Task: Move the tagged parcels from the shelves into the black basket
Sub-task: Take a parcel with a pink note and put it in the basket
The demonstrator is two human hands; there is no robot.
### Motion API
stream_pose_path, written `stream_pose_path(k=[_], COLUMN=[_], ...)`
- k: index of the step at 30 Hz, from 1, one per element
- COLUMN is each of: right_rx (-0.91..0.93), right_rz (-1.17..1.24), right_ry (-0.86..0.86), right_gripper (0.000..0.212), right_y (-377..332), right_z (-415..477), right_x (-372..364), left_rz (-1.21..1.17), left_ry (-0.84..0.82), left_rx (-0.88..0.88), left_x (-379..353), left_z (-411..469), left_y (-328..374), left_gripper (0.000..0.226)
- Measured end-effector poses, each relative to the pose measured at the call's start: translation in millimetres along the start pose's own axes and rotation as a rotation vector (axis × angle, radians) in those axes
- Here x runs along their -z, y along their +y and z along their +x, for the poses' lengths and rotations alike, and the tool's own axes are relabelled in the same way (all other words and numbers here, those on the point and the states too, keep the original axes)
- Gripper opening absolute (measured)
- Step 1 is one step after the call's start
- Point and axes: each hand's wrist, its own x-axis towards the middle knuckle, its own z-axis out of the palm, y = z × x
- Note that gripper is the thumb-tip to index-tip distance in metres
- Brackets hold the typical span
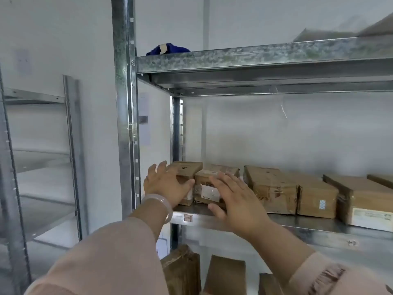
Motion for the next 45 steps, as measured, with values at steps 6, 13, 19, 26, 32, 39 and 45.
stream_pose_path(k=[6,13,19,26,32,39,45], right_rx=[-0.006,-0.021,-0.120,-0.231,-0.127,-0.154,-0.142], right_rz=[0.010,0.045,0.203,0.747,0.943,0.568,0.495], right_ry=[0.036,0.123,0.207,0.244,0.329,0.318,0.319], right_gripper=[0.067,0.057,0.059,0.051,0.052,0.056,0.054], right_y=[7,-4,-17,-43,-59,-45,-47], right_z=[12,21,32,42,30,18,10], right_x=[-12,-14,-7,21,32,32,37], left_rz=[-0.059,-0.263,-0.440,-1.303,-1.515,-1.304,-1.314], left_ry=[-0.029,0.290,0.547,0.280,-0.031,-0.144,-0.110], left_rx=[0.017,-0.118,-0.285,-0.060,0.098,-0.128,-0.105], left_x=[-24,-31,4,26,25,28,30], left_z=[13,16,24,-5,-24,-24,-37], left_y=[-14,-24,-6,19,33,30,37], left_gripper=[0.072,0.064,0.065,0.048,0.017,0.071,0.086])
